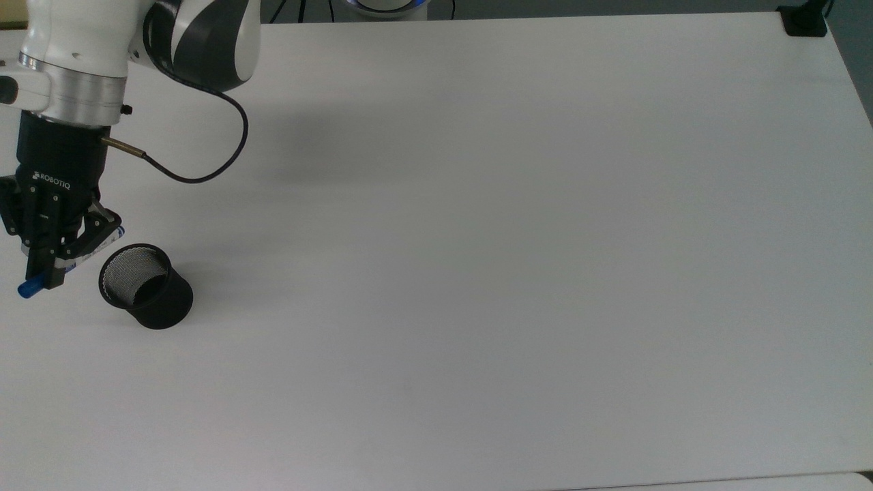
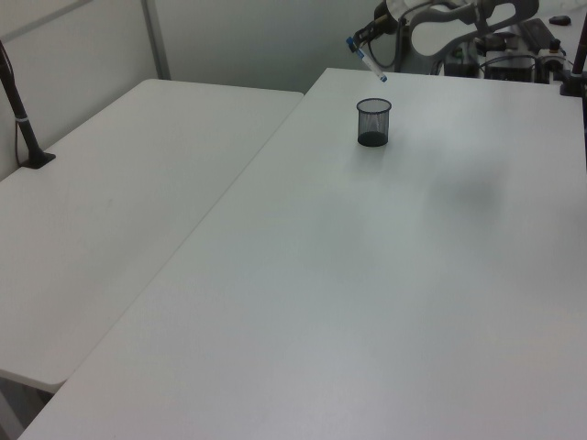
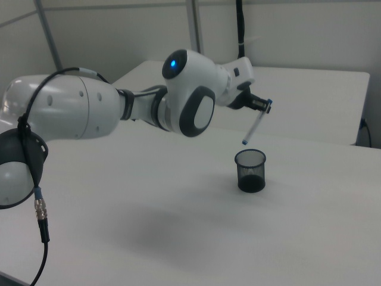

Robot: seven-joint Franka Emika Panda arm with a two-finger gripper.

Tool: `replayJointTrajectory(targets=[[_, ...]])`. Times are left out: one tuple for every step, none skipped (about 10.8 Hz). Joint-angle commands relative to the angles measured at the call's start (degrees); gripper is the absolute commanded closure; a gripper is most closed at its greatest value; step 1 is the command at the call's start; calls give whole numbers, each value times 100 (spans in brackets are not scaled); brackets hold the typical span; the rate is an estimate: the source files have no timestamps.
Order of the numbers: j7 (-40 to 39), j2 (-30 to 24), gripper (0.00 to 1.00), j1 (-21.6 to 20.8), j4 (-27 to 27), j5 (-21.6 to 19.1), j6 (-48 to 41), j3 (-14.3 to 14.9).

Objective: Insert the marker
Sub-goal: 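Lower the marker upright into the cup and open the gripper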

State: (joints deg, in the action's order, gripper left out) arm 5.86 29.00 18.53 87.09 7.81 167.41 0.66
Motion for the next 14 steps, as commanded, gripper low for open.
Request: replayJointTrajectory(targets=[[-33,52,87,-8,405,80,546,48],[-33,201,87,-8,371,80,599,48],[-33,237,87,-16,370,80,643,48],[-15,272,85,-25,370,80,644,48],[-15,290,82,-25,379,80,644,48],[-32,308,81,-34,397,80,644,48],[-33,308,65,-43,414,80,635,48],[-15,316,28,-52,440,71,617,40],[20,308,4,-86,441,62,591,40],[29,308,0,-174,432,54,565,31],[38,290,0,-323,441,27,538,22],[46,264,0,-489,423,27,364,22],[47,203,0,-656,388,27,58,22],[47,89,0,-867,379,18,-319,13]])
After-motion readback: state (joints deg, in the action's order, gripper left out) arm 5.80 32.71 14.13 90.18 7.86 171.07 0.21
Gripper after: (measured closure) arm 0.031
